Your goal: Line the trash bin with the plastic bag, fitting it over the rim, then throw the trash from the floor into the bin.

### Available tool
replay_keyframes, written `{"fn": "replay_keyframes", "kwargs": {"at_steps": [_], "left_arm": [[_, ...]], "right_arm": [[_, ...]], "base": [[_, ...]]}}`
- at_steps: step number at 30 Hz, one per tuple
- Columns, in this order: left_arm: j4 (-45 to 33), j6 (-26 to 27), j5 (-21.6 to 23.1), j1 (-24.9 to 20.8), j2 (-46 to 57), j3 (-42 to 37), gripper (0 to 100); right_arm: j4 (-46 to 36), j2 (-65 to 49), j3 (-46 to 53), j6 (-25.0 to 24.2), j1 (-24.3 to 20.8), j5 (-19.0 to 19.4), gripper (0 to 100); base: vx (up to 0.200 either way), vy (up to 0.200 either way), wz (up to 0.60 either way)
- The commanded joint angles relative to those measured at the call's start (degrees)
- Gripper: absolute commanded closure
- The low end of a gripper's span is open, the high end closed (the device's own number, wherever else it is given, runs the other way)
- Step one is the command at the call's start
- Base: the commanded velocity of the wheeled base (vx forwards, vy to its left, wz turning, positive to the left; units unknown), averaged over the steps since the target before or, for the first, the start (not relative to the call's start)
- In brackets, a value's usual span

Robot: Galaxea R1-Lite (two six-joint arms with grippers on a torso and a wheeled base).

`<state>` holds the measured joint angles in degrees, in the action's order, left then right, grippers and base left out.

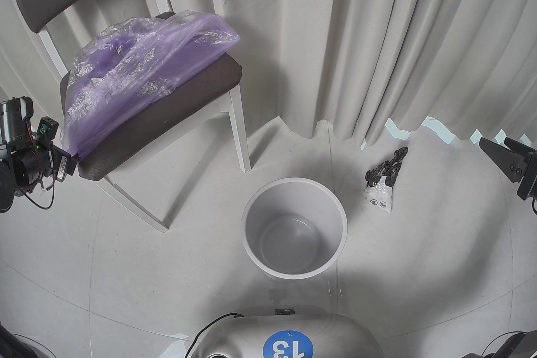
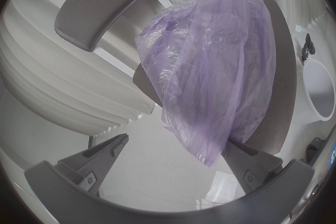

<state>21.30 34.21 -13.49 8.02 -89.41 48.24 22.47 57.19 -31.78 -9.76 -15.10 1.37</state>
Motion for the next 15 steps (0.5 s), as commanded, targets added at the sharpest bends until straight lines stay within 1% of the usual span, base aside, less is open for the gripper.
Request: {"fn": "replay_keyframes", "kwargs": {"at_steps": [1,8,15], "left_arm": [[-0.03,0.16,-0.74,-1.08,0.81,0.72,0],[-0.29,0.25,-1.09,-1.17,1.08,3.79,0],[-0.47,0.16,-1.09,-0.55,1.43,3.62,0]], "right_arm": [[0.03,-0.15,-0.04,-0.08,-0.01,0.04,0],[0.03,-0.32,-0.21,-0.08,-0.01,0.04,0],[0.03,-0.15,-0.04,-0.08,-0.01,0.04,0]], "base": [[0.000,0.000,0.00],[0.000,0.000,0.00],[0.000,0.000,0.00]]}}
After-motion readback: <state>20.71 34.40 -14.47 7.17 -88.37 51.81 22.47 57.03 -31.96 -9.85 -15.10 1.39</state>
